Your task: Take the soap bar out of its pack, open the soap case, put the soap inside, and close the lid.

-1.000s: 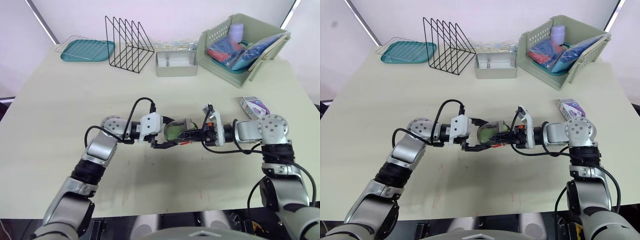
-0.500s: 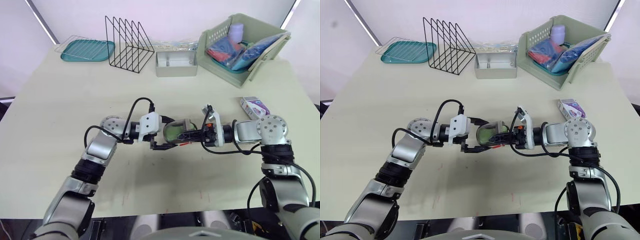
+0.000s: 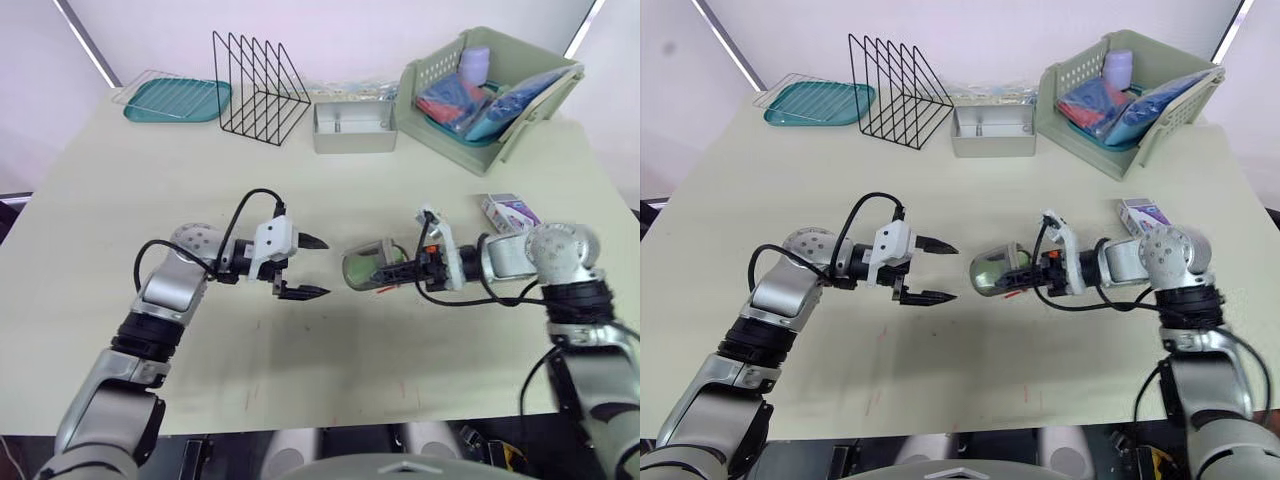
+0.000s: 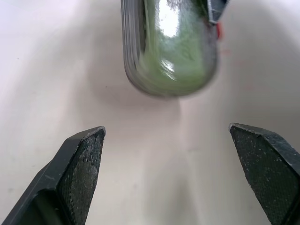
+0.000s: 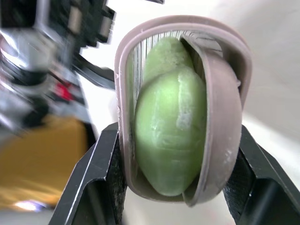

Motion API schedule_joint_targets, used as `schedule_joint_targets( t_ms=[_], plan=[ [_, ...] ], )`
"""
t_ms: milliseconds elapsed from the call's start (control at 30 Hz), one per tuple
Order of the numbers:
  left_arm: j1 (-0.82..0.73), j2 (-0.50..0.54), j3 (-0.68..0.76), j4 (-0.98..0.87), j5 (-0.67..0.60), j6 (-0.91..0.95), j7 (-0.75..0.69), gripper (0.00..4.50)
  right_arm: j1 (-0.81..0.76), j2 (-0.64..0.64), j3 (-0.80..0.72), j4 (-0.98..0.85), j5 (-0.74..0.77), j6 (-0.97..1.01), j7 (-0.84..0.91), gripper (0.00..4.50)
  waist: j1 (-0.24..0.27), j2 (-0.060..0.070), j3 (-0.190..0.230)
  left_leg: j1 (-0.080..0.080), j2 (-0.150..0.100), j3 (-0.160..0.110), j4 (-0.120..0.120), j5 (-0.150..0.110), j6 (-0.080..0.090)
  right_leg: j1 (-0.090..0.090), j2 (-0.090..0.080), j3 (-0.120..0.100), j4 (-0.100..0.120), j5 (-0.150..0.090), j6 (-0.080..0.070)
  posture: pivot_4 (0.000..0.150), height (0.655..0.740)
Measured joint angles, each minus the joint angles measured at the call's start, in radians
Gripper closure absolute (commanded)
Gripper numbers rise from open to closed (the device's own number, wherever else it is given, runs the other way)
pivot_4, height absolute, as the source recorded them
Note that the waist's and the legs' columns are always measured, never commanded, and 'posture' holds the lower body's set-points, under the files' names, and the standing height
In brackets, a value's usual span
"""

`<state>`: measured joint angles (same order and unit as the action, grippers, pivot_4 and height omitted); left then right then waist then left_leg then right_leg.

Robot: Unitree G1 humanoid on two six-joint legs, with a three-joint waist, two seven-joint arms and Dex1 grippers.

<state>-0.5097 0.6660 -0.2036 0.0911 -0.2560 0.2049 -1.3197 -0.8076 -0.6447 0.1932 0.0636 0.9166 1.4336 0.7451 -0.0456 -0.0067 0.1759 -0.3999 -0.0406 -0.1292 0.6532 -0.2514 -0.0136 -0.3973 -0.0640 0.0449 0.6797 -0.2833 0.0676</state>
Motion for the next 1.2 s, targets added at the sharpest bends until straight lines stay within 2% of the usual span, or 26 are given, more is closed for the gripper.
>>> schedule_joint_targets(
  t_ms=[133,267,467,800,1000,1200],
  plan=[
    [-0.007,-0.026,-0.002,-0.037,-0.015,0.037,0.015,0.0,-0.13,-0.131,0.178,-0.004,-0.18,-0.204,0.228,2.48,-0.004,0.0,0.0,0.0,0.002,0.002,-0.002,0.0,0.0,0.0,0.002,-0.001,-0.001,0.0,0.0,0.15,0.74],
    [-0.014,-0.051,-0.005,-0.046,-0.014,0.055,0.037,0.0,-0.229,-0.229,0.405,0.005,-0.432,-0.425,0.429,2.48,-0.006,0.0,0.0,0.0,0.002,0.005,-0.001,0.0,0.0,-0.001,0.001,0.0,-0.001,0.0,0.0,0.15,0.74],
    [-0.027,-0.101,-0.017,-0.061,-0.001,0.069,0.084,0.0,-0.329,-0.197,0.542,0.014,-0.685,-0.584,0.527,2.48,-0.01,0.0,0.0,-0.001,0.002,0.004,-0.001,0.0,-0.001,-0.003,0.0,0.001,0.001,0.0,0.0,0.15,0.74],
    [-0.03,-0.142,-0.03,-0.089,-0.002,0.134,0.181,0.0,-0.386,-0.134,0.635,-0.113,-0.926,-0.636,0.594,2.48,0.004,0.0,0.0,-0.003,0.001,-0.001,-0.001,0.002,-0.004,-0.004,-0.001,0.001,0.0,0.0,0.0,0.15,0.74],
    [-0.023,-0.15,-0.032,-0.123,-0.001,0.145,0.221,0.0,-0.385,-0.112,0.679,-0.195,-0.986,-0.624,0.661,2.48,0.003,0.0,0.0,-0.003,0.001,-0.001,0.0,0.002,-0.004,-0.005,-0.001,0.001,0.001,0.0,0.0,0.15,0.74],
    [-0.01,-0.175,-0.041,-0.15,-0.002,0.171,0.249,0.0,-0.378,-0.067,0.702,-0.169,-1.023,-0.613,0.692,2.48,0.004,-0.001,0.0,-0.003,0.001,-0.001,0.0,0.003,-0.005,-0.005,-0.001,0.0,0.001,0.0,0.0,0.15,0.74]
  ],
)
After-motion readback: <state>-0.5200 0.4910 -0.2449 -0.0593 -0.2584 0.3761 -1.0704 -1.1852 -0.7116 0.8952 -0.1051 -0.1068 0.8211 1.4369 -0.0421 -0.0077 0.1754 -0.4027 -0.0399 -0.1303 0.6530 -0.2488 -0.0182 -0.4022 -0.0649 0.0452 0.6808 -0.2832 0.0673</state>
